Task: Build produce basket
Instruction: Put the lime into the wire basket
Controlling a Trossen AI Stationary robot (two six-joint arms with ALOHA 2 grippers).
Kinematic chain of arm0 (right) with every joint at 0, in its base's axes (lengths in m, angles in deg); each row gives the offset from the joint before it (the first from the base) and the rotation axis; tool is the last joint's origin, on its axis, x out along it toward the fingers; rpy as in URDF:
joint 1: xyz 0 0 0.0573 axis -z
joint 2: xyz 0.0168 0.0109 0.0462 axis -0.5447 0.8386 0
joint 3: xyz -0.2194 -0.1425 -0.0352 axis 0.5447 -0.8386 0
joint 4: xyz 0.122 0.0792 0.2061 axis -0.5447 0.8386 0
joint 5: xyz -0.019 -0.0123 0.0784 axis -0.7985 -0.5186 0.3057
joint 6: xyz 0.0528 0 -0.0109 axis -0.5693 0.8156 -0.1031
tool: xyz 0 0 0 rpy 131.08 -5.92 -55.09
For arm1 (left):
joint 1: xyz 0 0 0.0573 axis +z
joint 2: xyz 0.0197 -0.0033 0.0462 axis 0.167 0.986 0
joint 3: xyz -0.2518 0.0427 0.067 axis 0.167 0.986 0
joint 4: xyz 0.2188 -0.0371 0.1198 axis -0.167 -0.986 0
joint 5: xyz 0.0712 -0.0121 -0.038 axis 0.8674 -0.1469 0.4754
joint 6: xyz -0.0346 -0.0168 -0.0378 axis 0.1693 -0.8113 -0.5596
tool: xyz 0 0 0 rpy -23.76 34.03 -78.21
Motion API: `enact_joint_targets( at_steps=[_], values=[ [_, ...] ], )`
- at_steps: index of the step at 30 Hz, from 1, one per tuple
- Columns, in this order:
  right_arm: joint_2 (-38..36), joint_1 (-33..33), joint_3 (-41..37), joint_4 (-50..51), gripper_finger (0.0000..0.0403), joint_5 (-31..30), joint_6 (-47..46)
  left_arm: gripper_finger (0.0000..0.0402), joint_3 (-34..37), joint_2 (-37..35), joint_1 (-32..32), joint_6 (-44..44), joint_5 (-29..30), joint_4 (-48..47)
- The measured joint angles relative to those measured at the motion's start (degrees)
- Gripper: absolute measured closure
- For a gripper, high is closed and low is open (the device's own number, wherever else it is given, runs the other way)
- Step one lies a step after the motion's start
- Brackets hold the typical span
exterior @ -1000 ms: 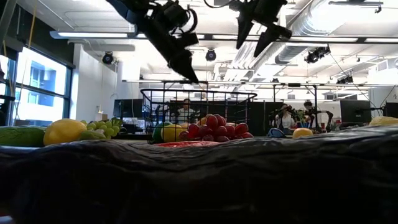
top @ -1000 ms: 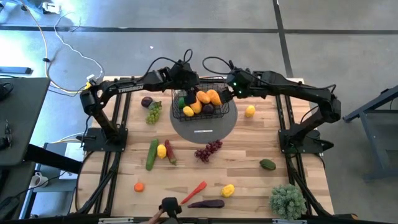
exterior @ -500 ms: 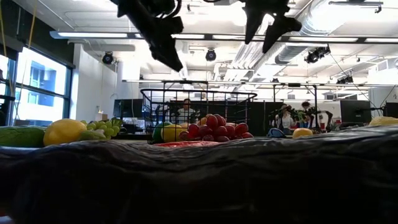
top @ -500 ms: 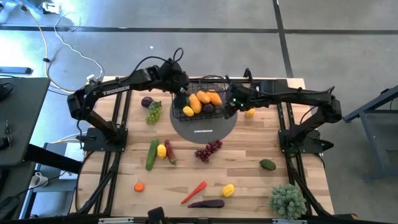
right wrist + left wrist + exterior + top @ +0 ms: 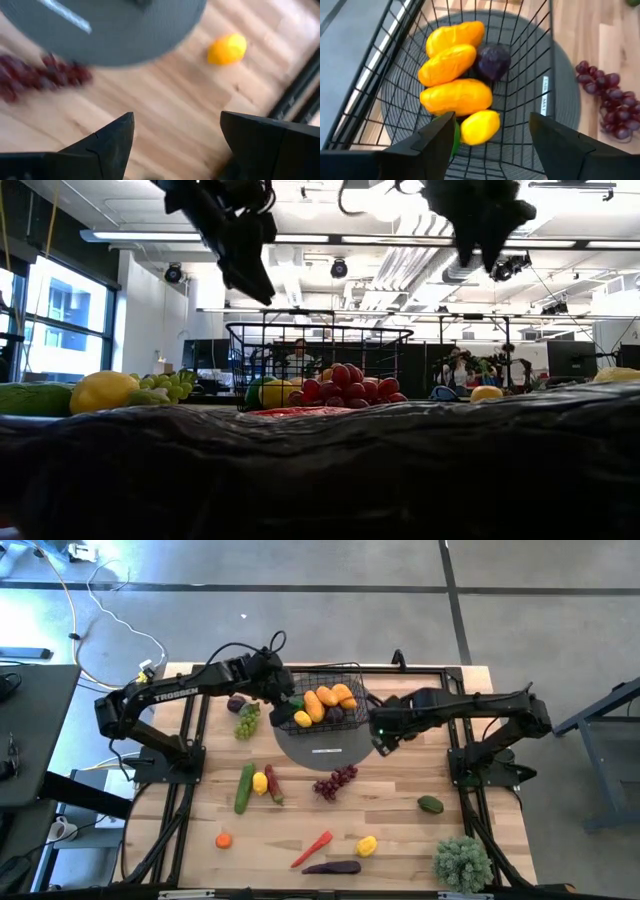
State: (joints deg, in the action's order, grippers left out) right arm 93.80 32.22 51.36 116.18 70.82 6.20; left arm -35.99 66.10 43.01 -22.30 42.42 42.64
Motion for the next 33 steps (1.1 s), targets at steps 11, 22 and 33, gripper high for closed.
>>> enact_joint_targets(
  at_steps=[11,22,33],
  values=[
    [-2.7,-5.71,-9.16,0.02,0.0126,8.63,-0.78,0.0158,-0.01,-2.12,-3.45,-5.74,0.14,-0.04],
    [-12.04,-11.66,-19.94,-6.21,0.0126,17.76,-7.08,0.0158,-0.01,-2.12,-6.85,-8.1,5.13,-0.06],
    [-12.72,-20.77,-24.76,-8.25,0.0126,20.33,-11.48,0.0158,-0.01,-2.12,-11.36,-17.19,6.21,-2.22]
  ],
)
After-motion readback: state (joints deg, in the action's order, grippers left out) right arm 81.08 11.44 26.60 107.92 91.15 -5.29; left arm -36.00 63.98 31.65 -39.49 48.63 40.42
